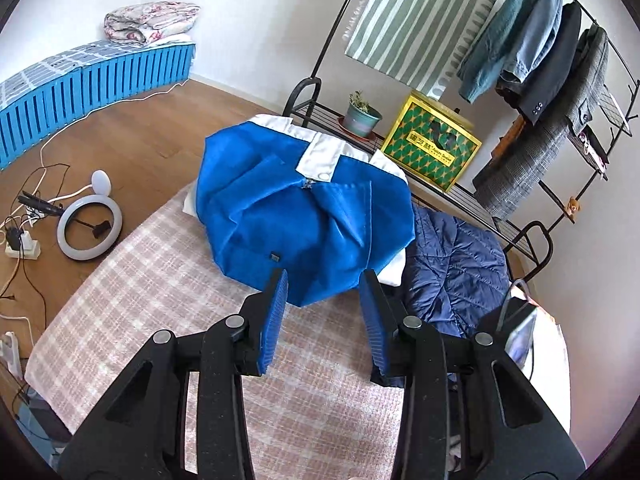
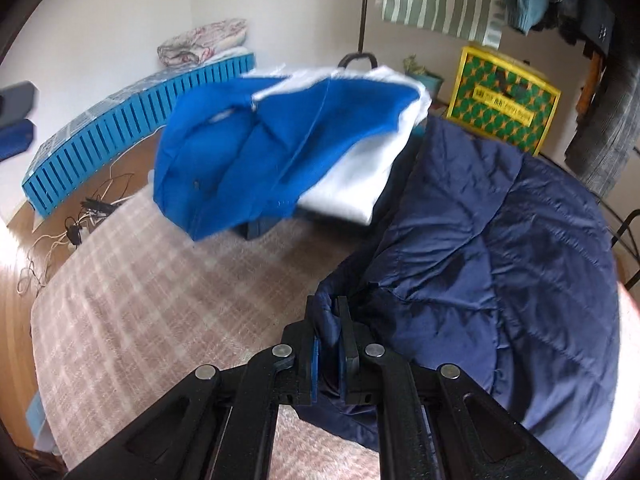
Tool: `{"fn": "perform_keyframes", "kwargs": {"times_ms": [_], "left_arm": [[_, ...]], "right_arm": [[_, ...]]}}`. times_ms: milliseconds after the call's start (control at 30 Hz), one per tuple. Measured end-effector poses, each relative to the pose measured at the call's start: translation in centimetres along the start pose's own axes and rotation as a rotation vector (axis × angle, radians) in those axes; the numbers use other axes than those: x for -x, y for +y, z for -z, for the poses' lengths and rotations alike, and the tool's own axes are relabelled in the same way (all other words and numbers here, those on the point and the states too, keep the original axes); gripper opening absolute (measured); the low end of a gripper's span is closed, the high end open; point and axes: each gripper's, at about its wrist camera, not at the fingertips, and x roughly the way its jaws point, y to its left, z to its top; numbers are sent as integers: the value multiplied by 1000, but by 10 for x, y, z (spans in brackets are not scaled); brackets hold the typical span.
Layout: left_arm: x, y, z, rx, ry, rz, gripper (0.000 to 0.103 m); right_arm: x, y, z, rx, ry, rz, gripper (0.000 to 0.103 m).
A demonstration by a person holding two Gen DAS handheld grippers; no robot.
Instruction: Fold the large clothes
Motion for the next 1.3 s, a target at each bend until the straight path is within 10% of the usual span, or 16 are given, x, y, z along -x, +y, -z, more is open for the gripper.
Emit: {"fn": "perform_keyframes", "kwargs": {"times_ms": [333, 500, 633, 800, 1300], "left_arm": [[-16, -8, 1, -2, 25, -25, 38], [-32, -19, 6, 6, 78, 12, 38], [-46, -27, 13, 48, 140, 117, 59], [-85, -47, 29, 44, 312, 320, 69], [-213, -38, 64, 320, 586, 363, 72]], "right_arm": [[-7, -3, 19, 41, 28, -119, 6], [22, -18, 17, -13, -14, -276, 35], [69, -38, 22, -33, -81, -320, 55], [126, -111, 51, -182, -140, -259, 73], [86, -286, 151, -687, -59, -330, 87]]}}
